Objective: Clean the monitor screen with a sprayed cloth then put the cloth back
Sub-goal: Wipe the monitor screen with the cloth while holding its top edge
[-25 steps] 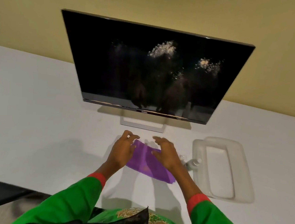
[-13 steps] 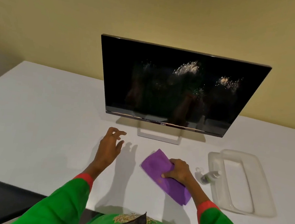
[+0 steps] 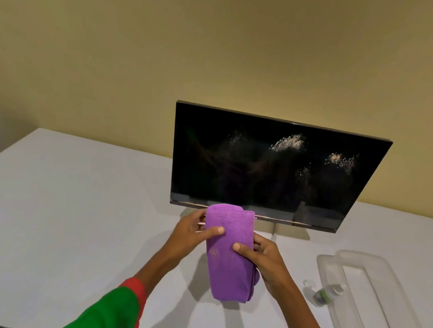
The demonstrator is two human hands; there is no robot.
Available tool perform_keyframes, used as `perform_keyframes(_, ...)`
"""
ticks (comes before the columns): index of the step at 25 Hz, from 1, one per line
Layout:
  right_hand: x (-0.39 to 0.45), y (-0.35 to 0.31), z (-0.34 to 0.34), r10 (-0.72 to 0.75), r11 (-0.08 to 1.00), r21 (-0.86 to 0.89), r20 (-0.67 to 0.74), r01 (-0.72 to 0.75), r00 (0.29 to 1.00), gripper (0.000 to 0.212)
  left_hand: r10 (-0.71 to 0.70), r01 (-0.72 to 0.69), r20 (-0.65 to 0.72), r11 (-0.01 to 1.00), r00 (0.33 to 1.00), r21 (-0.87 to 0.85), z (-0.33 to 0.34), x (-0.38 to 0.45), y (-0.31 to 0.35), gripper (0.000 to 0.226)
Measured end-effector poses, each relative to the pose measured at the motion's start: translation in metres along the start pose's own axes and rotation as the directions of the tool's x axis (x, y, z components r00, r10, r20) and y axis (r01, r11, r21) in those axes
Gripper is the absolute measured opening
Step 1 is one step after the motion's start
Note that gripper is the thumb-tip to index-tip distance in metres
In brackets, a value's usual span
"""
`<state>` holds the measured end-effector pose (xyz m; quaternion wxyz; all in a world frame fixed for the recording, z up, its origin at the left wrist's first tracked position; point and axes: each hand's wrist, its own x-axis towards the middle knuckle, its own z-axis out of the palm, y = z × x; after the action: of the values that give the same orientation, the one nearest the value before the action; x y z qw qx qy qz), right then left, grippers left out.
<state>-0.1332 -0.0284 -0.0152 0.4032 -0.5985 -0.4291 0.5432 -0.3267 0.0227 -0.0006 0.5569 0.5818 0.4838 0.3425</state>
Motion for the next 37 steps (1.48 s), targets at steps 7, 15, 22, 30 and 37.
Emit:
perform_keyframes(7, 0.000, -0.019, 0.034, 0.033, 0.952, 0.296, 0.170, -0.083, 0.985, 0.071, 0.010, 0.039, 0.220, 0.976, 0.975, -0.215, -0.043, -0.004, 0.012, 0.047)
perform_keyframes(15, -0.007, -0.019, 0.063, 0.025, 0.936, 0.351, -0.088, 0.008, 0.996, 0.056, 0.173, -0.185, 0.104, 0.974, 0.980, 0.130, -0.069, 0.004, 0.028, 0.029)
perform_keyframes(22, 0.000, -0.044, 0.058, -0.311, 0.950, -0.188, -0.641, 0.250, 0.702, 0.037, 0.706, -0.514, -0.105, 0.601, 0.701, 0.612, -0.116, 0.054, 0.096, 0.033)
perform_keyframes(30, 0.071, -0.098, 0.091, -0.707, 0.702, -0.625, -0.558, 0.340, 0.434, 0.054, 0.548, -0.437, 0.124, 0.490, 0.828, 0.754, -0.153, 0.116, 0.128, 0.047)
perform_keyframes(37, 0.144, -0.087, 0.107, -0.956, -0.015, -0.997, 0.036, 0.076, 0.291, 0.050, 0.539, -0.474, 0.158, 0.518, 0.827, 0.712, -0.159, 0.119, 0.124, 0.049)
